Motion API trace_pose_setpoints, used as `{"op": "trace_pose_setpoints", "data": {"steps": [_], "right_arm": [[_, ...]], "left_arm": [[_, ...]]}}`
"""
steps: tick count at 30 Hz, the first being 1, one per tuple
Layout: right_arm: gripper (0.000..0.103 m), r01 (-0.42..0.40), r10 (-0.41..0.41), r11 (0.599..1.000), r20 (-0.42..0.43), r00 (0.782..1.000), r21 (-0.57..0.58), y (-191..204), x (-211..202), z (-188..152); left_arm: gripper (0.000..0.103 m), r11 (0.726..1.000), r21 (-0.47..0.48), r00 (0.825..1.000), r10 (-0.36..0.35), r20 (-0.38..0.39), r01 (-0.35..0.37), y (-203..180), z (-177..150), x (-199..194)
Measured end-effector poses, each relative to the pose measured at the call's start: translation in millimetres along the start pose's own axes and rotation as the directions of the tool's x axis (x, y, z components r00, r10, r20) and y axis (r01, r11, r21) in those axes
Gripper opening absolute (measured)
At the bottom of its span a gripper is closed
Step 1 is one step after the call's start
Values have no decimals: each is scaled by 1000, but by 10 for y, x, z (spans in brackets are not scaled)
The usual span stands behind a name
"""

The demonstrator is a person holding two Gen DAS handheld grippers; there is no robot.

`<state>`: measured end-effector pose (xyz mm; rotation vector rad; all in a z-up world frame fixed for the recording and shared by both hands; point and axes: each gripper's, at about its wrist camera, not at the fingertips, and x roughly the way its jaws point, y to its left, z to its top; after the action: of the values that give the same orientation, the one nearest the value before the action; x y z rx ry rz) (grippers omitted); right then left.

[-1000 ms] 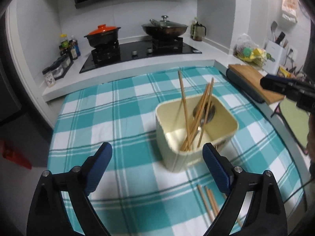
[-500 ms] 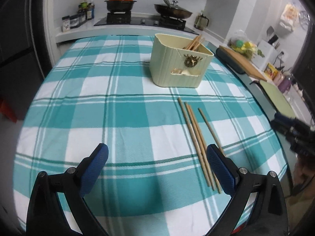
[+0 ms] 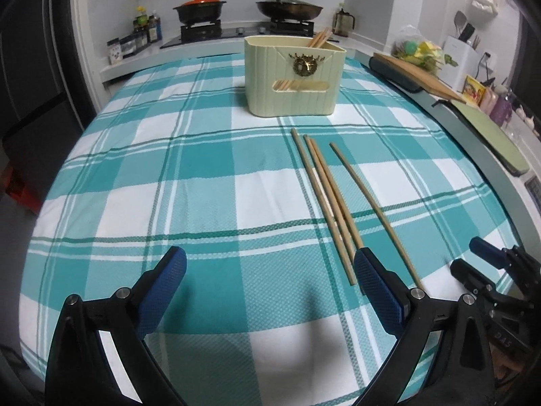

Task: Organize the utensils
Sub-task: 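Move both open tools back down toward the remaining chopsticks, then grasp a wooden chopstick with the left tool while the right tool grasps another chopstick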

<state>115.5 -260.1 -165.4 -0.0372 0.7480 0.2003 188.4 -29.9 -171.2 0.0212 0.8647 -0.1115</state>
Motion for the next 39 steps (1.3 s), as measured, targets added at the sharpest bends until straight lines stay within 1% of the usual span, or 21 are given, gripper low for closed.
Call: {"op": "trace_pose_setpoints", "data": {"steps": [8, 12, 14, 17, 19, 22, 23, 25, 28, 31, 34, 39], "right_arm": [[52, -8, 7, 1000, -28, 1000, -7, 79, 89, -61], [52, -12, 11, 1000, -35, 999, -18, 123, 111, -73], [52, -15, 14, 1000, -41, 999, -18, 140, 132, -84], [52, -15, 14, 1000, -45, 999, -20, 161, 144, -105], [52, -12, 11, 1000, -39, 999, -23, 167, 139, -106], [52, -5, 5, 1000, -37, 999, -21, 149, 151, -102], [52, -5, 4, 1000, -41, 999, -18, 144, 167, -107], [52, -5, 4, 1000, -48, 999, -14, 137, 194, -116], [52, -8, 7, 1000, -55, 998, -9, 130, 218, -130], [52, -8, 8, 1000, -53, 999, -6, 115, 236, -126], [52, -10, 10, 1000, -53, 999, 1, 96, 255, -119], [52, -2, 2, 1000, -32, 999, 1, 77, 202, -107]], "left_arm": [[100, 999, 14, 999, 36, 1, -36, 45, -43, 15], [100, 999, 5, 999, 32, -14, -32, 66, -85, 74], [100, 1000, -8, 1000, 14, -12, -15, 96, -122, 96], [101, 1000, -29, 1000, 10, -23, -10, 132, -167, 142], [101, 999, -46, 999, -31, -32, 29, 165, -197, 177], [101, 985, -114, 990, -134, -49, 128, 246, -238, 229], [101, 979, -140, 985, -159, -62, 149, 269, -243, 262], [101, 974, -161, 982, -172, -80, 157, 269, -237, 314], [101, 978, -148, 984, -159, -79, 146, 214, -157, 373], [101, 985, -101, 988, -144, -59, 137, 121, 21, 446], [101, 992, -61, 993, -111, -40, 109, 26, 224, 593], [101, 997, -26, 996, -78, -51, 77, -90, 445, 881]]}}
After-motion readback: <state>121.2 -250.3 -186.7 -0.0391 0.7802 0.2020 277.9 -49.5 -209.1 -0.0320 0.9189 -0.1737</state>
